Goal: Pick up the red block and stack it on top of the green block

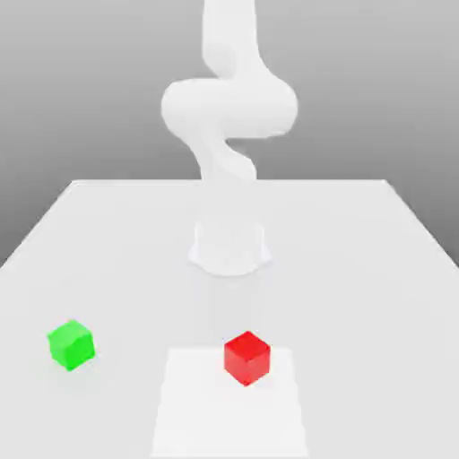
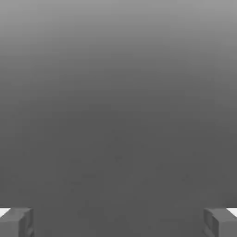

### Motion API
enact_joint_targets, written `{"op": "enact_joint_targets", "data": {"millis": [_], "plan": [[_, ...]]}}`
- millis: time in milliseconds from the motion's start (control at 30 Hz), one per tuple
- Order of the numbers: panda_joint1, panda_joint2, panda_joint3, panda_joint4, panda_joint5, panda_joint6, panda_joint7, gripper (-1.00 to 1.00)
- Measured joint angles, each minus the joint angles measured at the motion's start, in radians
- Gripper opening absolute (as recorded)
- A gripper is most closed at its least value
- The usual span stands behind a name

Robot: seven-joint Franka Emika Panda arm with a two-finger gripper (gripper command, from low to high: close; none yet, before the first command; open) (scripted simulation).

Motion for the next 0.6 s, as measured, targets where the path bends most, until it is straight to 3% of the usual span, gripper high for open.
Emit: {"op": "enact_joint_targets", "data": {"millis": [367, 600], "plan": [[-0.128, 0.365, 0.177, -0.302, 0.018, 0.258, 0.463, 0.0], [-0.164, 0.665, 0.237, -0.496, 0.031, 0.467, 0.787, 0.0]]}}
